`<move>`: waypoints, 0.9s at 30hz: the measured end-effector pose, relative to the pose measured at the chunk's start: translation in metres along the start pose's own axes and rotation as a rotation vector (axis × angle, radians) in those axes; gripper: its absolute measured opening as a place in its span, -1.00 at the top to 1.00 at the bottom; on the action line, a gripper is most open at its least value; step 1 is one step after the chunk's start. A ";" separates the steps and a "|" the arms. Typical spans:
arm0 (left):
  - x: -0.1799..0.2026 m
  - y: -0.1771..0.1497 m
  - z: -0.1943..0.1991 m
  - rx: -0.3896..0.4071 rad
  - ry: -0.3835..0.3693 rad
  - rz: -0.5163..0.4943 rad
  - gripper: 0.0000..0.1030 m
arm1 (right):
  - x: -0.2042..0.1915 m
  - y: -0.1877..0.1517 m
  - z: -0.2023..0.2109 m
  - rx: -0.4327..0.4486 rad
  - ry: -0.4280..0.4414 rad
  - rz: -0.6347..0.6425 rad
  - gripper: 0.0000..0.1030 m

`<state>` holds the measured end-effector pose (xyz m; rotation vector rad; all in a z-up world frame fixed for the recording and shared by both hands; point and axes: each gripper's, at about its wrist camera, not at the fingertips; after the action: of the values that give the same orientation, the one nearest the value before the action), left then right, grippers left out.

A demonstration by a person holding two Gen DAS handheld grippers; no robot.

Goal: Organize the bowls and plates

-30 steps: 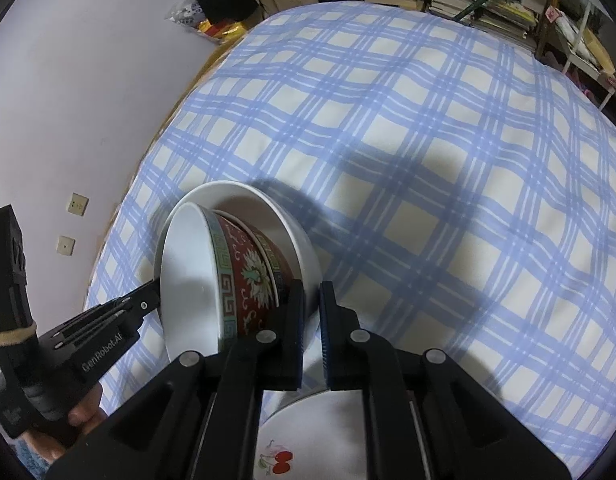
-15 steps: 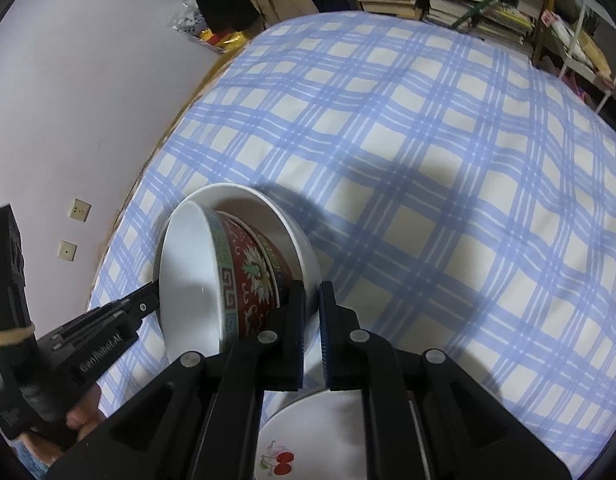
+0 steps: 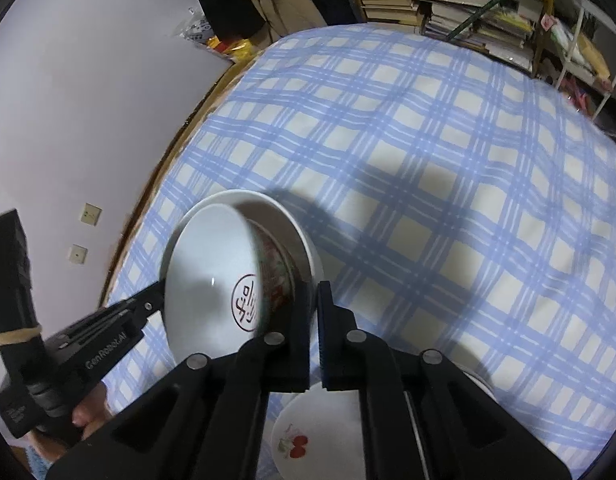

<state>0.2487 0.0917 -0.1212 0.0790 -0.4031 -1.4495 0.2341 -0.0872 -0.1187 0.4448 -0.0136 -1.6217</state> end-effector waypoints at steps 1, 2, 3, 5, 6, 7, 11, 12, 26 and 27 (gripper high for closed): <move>0.001 -0.002 -0.006 -0.009 0.009 -0.006 0.94 | -0.001 -0.001 -0.001 -0.012 0.036 -0.002 0.91; 0.003 -0.004 -0.009 -0.008 0.018 -0.023 0.94 | 0.000 -0.002 -0.003 -0.020 0.033 -0.018 0.91; 0.003 -0.006 -0.013 0.005 0.038 -0.037 0.93 | -0.003 -0.003 -0.007 -0.028 0.017 -0.009 0.92; -0.006 -0.004 -0.018 -0.001 0.044 -0.011 0.92 | -0.004 -0.002 -0.013 -0.022 0.028 0.003 0.96; -0.013 -0.003 -0.020 -0.016 0.010 0.014 0.89 | 0.000 -0.002 -0.017 -0.036 0.031 -0.017 0.97; -0.016 -0.003 -0.019 -0.015 -0.010 0.025 0.89 | 0.003 -0.004 -0.020 -0.042 0.037 -0.029 0.97; -0.009 -0.006 -0.018 0.010 0.019 -0.013 0.89 | 0.002 -0.012 -0.015 -0.029 0.036 0.011 0.96; -0.009 -0.005 -0.018 0.016 0.021 -0.014 0.90 | 0.003 -0.013 -0.015 -0.028 0.026 0.012 0.96; -0.013 -0.005 -0.020 0.014 0.003 0.000 0.92 | 0.015 -0.011 -0.031 -0.051 0.041 -0.052 0.64; -0.012 -0.005 -0.020 0.014 0.011 -0.004 0.92 | 0.012 -0.011 -0.034 -0.053 0.033 -0.055 0.68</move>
<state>0.2494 0.0993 -0.1436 0.0993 -0.4040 -1.4498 0.2336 -0.0893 -0.1564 0.4346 0.0673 -1.6649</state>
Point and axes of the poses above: each gripper's, at about its wrist camera, not at the fingertips, and z roughly against the way its jaws point, x to its right, y to its top, and after that the axes turned 4 degrees about -y, right-handed
